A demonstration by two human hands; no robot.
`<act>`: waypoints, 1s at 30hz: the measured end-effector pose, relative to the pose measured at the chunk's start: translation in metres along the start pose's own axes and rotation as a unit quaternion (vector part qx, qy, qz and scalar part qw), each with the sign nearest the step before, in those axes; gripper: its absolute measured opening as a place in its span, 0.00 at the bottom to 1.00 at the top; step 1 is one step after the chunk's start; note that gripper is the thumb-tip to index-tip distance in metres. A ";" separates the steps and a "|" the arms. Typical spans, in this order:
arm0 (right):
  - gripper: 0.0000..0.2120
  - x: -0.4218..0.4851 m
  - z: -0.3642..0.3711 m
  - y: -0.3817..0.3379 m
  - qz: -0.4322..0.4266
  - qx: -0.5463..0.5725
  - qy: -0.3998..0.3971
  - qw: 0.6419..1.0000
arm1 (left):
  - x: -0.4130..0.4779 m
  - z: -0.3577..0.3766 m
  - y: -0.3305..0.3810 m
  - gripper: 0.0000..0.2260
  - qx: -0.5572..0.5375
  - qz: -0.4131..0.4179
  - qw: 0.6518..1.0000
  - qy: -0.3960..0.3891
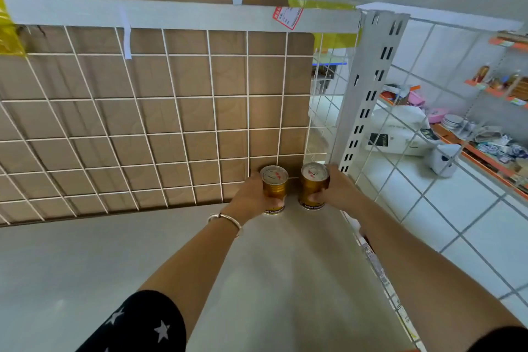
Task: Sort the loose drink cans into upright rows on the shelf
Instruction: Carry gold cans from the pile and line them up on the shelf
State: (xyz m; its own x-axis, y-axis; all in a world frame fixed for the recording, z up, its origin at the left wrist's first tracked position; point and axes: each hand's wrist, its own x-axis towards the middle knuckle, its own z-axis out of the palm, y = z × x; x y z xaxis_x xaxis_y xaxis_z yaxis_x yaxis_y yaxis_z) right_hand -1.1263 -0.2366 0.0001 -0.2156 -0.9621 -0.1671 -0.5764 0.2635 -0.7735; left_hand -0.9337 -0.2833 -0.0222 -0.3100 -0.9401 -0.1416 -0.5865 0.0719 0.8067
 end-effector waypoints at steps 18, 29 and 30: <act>0.36 -0.010 0.015 0.002 0.002 -0.035 0.073 0.997 | -0.012 0.015 0.009 0.33 0.089 0.018 0.994 0.065; 0.22 -0.032 0.032 0.036 -0.049 -0.247 0.114 0.961 | -0.072 0.000 -0.009 0.33 0.235 0.078 0.968 0.030; 0.22 -0.035 0.033 0.040 -0.054 -0.253 0.099 0.961 | -0.080 -0.004 -0.010 0.34 0.248 0.075 0.965 0.031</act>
State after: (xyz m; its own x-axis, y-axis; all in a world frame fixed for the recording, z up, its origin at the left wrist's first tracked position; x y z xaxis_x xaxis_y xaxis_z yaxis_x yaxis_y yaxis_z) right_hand -1.1155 -0.1948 -0.0450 -0.2493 -0.9669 0.0551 -0.9026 0.2113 -0.3750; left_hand -0.9002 -0.2105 -0.0169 -0.3832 -0.9237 0.0026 -0.8297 0.3454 0.4385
